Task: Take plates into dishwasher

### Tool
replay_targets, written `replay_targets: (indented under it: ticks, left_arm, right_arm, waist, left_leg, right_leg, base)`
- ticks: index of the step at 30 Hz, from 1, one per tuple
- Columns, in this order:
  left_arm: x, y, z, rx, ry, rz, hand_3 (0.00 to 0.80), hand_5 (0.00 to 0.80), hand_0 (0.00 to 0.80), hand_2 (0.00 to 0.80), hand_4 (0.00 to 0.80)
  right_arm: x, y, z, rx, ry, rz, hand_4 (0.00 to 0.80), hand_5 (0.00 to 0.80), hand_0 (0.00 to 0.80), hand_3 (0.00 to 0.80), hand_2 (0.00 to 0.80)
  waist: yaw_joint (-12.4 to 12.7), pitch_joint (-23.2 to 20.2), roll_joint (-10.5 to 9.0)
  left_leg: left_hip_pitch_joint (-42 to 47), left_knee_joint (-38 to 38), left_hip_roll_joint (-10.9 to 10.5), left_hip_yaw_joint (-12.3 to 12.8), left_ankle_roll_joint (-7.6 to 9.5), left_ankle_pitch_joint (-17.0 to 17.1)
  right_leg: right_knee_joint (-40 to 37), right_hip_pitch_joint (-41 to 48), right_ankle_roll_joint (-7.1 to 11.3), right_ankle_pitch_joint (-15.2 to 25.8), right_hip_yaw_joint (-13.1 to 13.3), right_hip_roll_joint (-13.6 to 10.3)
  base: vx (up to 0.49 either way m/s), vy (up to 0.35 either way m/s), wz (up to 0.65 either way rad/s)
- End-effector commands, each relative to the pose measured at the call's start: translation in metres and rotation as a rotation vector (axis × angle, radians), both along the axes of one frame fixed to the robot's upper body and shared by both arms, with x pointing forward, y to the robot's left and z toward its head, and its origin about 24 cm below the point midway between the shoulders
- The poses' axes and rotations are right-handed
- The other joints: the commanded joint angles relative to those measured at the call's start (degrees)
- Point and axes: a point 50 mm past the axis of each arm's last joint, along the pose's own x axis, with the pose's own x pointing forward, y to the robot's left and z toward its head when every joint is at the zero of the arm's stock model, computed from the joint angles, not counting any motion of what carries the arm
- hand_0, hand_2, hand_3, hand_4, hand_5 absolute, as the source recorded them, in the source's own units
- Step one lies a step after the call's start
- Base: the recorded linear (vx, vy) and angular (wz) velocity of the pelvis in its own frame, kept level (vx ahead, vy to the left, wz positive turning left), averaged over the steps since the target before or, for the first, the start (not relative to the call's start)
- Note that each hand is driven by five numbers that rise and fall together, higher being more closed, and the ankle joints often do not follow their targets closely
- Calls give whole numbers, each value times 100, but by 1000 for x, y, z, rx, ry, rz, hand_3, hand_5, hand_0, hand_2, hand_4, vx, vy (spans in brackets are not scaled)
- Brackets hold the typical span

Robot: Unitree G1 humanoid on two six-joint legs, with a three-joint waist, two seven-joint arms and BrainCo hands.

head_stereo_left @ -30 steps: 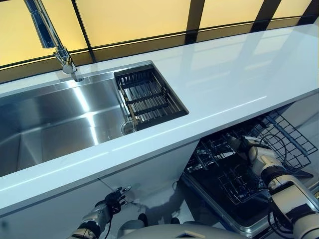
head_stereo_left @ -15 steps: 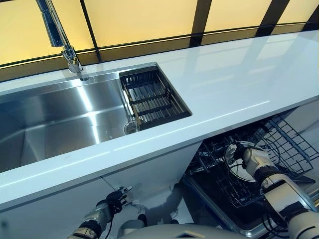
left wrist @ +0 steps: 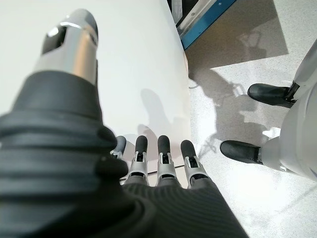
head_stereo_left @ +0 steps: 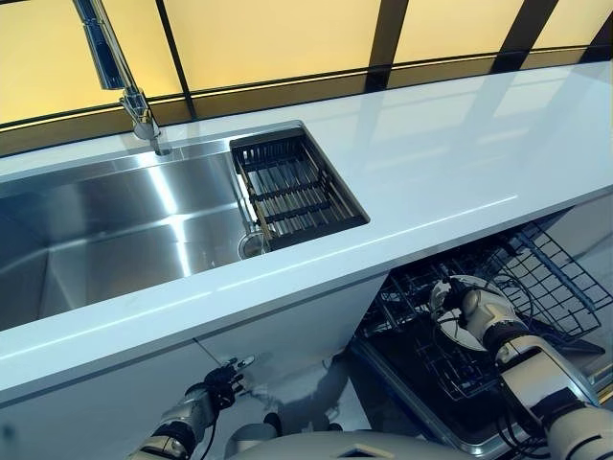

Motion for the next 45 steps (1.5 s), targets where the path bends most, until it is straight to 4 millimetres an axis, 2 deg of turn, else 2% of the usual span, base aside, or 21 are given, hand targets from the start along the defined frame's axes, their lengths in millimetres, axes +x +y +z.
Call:
replay_targets:
  ticks: [1,4,6,9,10,12,14,15,18,25,31,36,37,40,41,45]
  left_arm:
    - [33,-4,11,-2,-78,11,0,0,0,0,0]
    - [31,2,12,-4,-82,63,0,0,0,0,0]
    - [26,14,13,-12,-82,162,0,0,0,0,0]
    - [20,25,14,-22,-79,265,0,0,0,0,0]
    - [16,30,14,-28,-78,311,0,0,0,0,0]
    - [13,35,14,-36,-76,363,0,0,0,0,0]
    - [13,37,14,-38,-75,379,0,0,0,0,0]
    - [11,41,14,-41,-74,410,0,0,0,0,0]
    - [7,48,14,-44,-70,433,0,0,0,0,0]
    - [4,56,14,-58,-75,435,0,0,0,0,0]
    - [2,58,13,-69,-75,431,0,0,0,0,0]
    - [8,63,17,-58,-89,416,0,0,0,0,0]
    - [11,65,19,-55,-99,410,0,0,0,0,0]
    - [18,70,23,-50,-118,400,0,0,0,0,0]
    - [19,70,24,-49,-120,400,0,0,0,0,0]
    - [30,70,29,-50,-153,401,0,0,0,0,0]
  right_arm:
    - [16,-35,46,16,-193,-65,0,0,0,0,0]
    - [12,-45,56,49,-247,-88,0,0,0,0,0]
    - [0,-66,74,114,-340,-148,0,0,0,0,0]
    - [-24,-87,79,162,-433,-223,0,0,0,0,0]
    - [-39,-99,81,178,-486,-271,0,0,0,0,0]
    - [-56,-112,81,196,-553,-345,0,0,0,0,0]
    - [-61,-117,82,202,-573,-370,0,0,0,0,0]
    - [-72,-127,83,213,-627,-434,0,0,0,0,0]
    - [-89,-140,84,244,-684,-524,0,0,0,0,0]
    - [-122,-162,78,322,-804,-754,0,0,0,0,0]
    - [-154,-166,47,456,-819,-961,0,0,0,0,0]
    - [-172,-150,6,760,-786,-1194,0,0,0,0,0]
    - [-173,-143,-5,850,-776,-1247,0,0,0,0,0]
    - [-175,-128,-23,971,-761,-1353,0,0,0,0,0]
    - [-175,-127,-24,981,-760,-1359,0,0,0,0,0]
    - [-177,-111,-40,1096,-783,-1475,0,0,0,0,0]
  waist:
    - [-19,-51,-105]
    - [-111,-46,-117]
    - [-284,-35,-137]
    - [-441,-45,-148]
    - [-521,-47,-152]
    - [-608,-43,-160]
    - [-634,-43,-162]
    - [-709,-46,-163]
    - [-817,-48,-148]
    - [-1037,-32,-81]
    - [-1133,-26,-34]
    - [-1095,1,7]
    - [-1076,8,30]
    - [-1047,14,102]
    - [-1045,18,109]
    - [-1028,81,329]
  left_leg:
    - [188,7,55,-35,-25,-425]
    - [185,7,64,7,-24,-427]
    - [193,7,82,87,-24,-441]
    - [195,7,97,173,-17,-459]
    - [199,7,103,221,-9,-469]
    - [206,7,115,290,-5,-483]
    - [205,7,118,315,-5,-488]
    - [198,7,123,364,-3,-496]
    - [208,7,129,445,-8,-507]
    - [211,7,139,617,-29,-517]
    - [203,7,134,694,-35,-529]
    - [212,7,130,738,-21,-533]
    - [216,7,131,747,-20,-534]
    - [210,7,143,770,-30,-526]
    - [208,7,145,772,-31,-525]
    - [164,7,137,770,-64,-475]
  right_leg:
    - [236,-243,497,172,5,-256]
    - [251,-279,506,178,53,-244]
    - [274,-327,518,184,146,-224]
    - [258,-363,534,203,247,-201]
    - [254,-385,538,213,305,-187]
    - [247,-418,550,231,371,-172]
    - [245,-434,554,238,397,-165]
    - [223,-466,560,264,458,-144]
    - [197,-494,567,294,577,-112]
    - [184,-574,589,360,812,-57]
    - [205,-645,615,391,907,-43]
    - [239,-675,618,394,880,-58]
    - [241,-683,613,397,865,-60]
    - [252,-709,605,386,829,-69]
    - [254,-713,604,385,824,-70]
    - [317,-787,587,354,742,-98]
  base:
    - [-20,33,-2]
    - [-23,31,-4]
    - [-25,39,-3]
    - [-22,29,-18]
    - [-28,17,-14]
    - [-29,9,-15]
    - [-25,3,-20]
    - [-33,4,-25]
    - [-17,6,-23]
    - [-12,8,-17]
    - [-12,-17,-9]
    - [-13,-100,-4]
    - [-22,-158,-1]
    - [-31,-136,-2]
    - [-50,-132,-2]
    - [-65,-117,-2]
